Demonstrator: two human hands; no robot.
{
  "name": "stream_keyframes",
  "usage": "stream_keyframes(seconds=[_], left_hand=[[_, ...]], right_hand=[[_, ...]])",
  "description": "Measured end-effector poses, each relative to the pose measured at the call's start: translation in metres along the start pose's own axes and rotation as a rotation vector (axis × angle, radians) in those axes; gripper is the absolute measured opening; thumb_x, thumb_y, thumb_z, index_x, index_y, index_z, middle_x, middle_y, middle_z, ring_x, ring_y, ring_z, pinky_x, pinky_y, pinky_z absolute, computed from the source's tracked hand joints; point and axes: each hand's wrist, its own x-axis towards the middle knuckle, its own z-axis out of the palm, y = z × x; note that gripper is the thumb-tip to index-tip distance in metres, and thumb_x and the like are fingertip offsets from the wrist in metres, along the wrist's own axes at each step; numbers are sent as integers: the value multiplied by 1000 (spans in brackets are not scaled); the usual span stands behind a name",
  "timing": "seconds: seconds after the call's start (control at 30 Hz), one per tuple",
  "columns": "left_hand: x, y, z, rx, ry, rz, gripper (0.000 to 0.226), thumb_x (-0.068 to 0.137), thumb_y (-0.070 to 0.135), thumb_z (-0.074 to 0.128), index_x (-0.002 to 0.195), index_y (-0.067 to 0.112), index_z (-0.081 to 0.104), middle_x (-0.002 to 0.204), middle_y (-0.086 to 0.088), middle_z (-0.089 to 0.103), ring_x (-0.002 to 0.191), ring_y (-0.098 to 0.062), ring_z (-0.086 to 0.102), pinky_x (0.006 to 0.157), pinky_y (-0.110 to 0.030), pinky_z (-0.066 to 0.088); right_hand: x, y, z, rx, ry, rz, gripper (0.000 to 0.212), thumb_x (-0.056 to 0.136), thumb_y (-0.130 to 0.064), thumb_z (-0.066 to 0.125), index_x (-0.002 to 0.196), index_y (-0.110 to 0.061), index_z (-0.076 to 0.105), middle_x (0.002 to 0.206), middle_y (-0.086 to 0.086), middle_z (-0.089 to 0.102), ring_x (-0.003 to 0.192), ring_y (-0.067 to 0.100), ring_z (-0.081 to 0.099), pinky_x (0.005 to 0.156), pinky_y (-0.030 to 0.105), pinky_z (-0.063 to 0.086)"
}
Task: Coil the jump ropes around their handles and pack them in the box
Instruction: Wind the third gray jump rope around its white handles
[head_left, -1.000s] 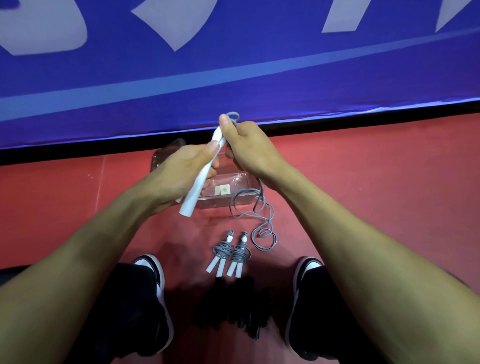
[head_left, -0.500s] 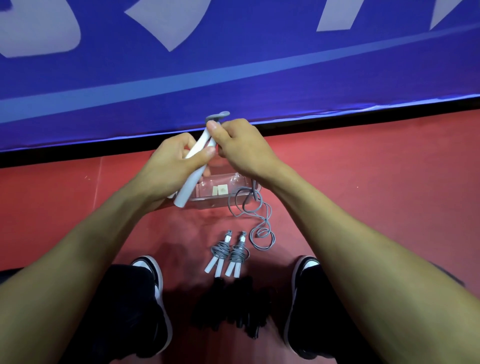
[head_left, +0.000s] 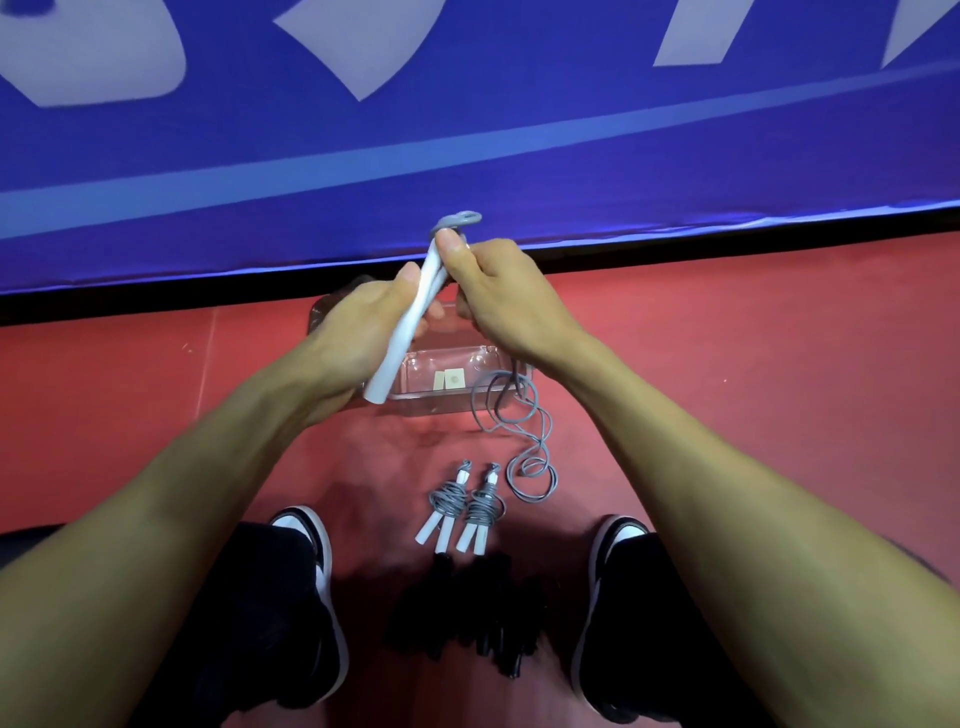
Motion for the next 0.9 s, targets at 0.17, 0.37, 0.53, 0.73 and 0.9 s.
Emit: stream_keyframes(seconds=[0.17,0.37,0.53,0.73,0.9], left_hand=[[-2,-4,-7,232,-17,187,61,94,70,35,89,17,64,74,6,59,68,-18,50,70,-44,42],[-2,5,0,26,-81,121,43,105,45,46,93,6,63,87,-12,75,79,-32,74,79,-47,58],[-2,8,-1,-50,-44,65,32,103,31,52,92,2,57,79,-14,73,65,-23,73,52,-28,54],[-1,4,-4,59,3,105,34,98,31,64,96,-2,59,81,-10,75,71,-20,72,65,-37,55],[-3,8,-1,267,91,170,28,95,40,63,89,14,55,78,-3,64,67,-20,55,65,-37,46]], right_hand=[[-6,-2,-4,-34,-42,80,63,108,-45,32,61,-19,66,43,-15,54,52,5,47,61,27,37],[-2,-1,-5,17,-16,64,63,105,-50,37,63,-11,64,43,-10,48,46,4,42,56,26,34],[-2,-2,-3,6,-55,28,59,107,-49,32,59,-16,44,45,-9,37,45,7,32,55,29,26],[-7,-7,1,-31,-157,45,63,105,-55,33,54,-18,39,45,-9,41,43,6,34,50,22,29],[-4,-2,4,-109,-72,-26,62,107,-42,38,69,1,61,62,5,52,59,16,42,61,34,35]])
